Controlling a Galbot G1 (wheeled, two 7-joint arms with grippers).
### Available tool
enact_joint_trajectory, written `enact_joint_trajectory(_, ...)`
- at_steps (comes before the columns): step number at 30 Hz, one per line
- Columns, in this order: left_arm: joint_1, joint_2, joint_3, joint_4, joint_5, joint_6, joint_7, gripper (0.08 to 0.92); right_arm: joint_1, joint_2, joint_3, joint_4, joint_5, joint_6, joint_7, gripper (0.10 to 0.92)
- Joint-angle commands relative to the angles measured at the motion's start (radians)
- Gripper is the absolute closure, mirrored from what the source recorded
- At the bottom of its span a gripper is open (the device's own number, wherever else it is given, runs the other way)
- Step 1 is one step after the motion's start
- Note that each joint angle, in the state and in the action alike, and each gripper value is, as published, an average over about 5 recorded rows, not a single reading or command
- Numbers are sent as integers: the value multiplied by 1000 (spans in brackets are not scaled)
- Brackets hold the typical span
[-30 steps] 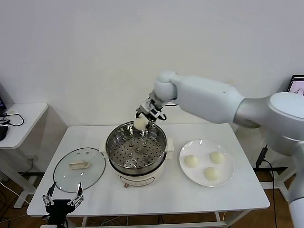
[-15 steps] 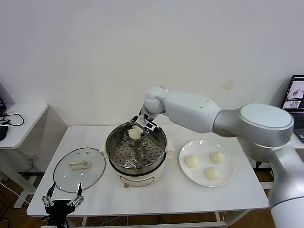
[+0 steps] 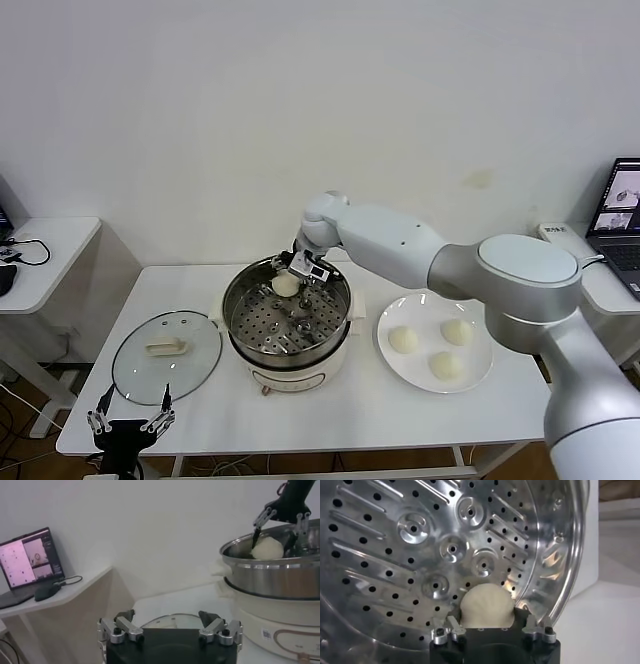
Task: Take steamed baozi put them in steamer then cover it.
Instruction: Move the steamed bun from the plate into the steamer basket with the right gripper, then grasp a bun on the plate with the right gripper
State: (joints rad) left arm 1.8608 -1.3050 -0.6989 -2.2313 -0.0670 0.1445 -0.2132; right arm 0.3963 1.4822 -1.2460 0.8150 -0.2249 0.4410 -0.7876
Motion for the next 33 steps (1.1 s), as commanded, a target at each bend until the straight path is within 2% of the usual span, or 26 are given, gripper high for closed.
enact_joint_trajectory(1,1,0,0,-1,0,0,-1,177,4,-3,1,5,36,7,0,205)
enact_joint_trajectory(5,4,-1,0,-6,0,0,-2,177,80,-70,-15,111,194,-114,-80,203)
enact_joint_trajectory(10,4,10,-9,-18,-3,3,0,177,199,-184,-16,270,382,-354,-175,203)
enact_joint_trajectory(16,-3,34,-31,-32,-12,15,19,177,285,-346,-1,445,449,-641,-215,202)
enact_joint_trajectory(19,-12,47,-42,-39,-26,25,25,177,318,-448,-9,521,494,-738,-224,203)
enact_joint_trajectory(25,-26,69,-57,-47,-47,42,31,177,325,-637,-30,654,522,-826,-231,202)
enact_joint_trajectory(33,-35,76,-54,-44,-48,46,34,177,157,-834,14,727,430,-832,-229,202)
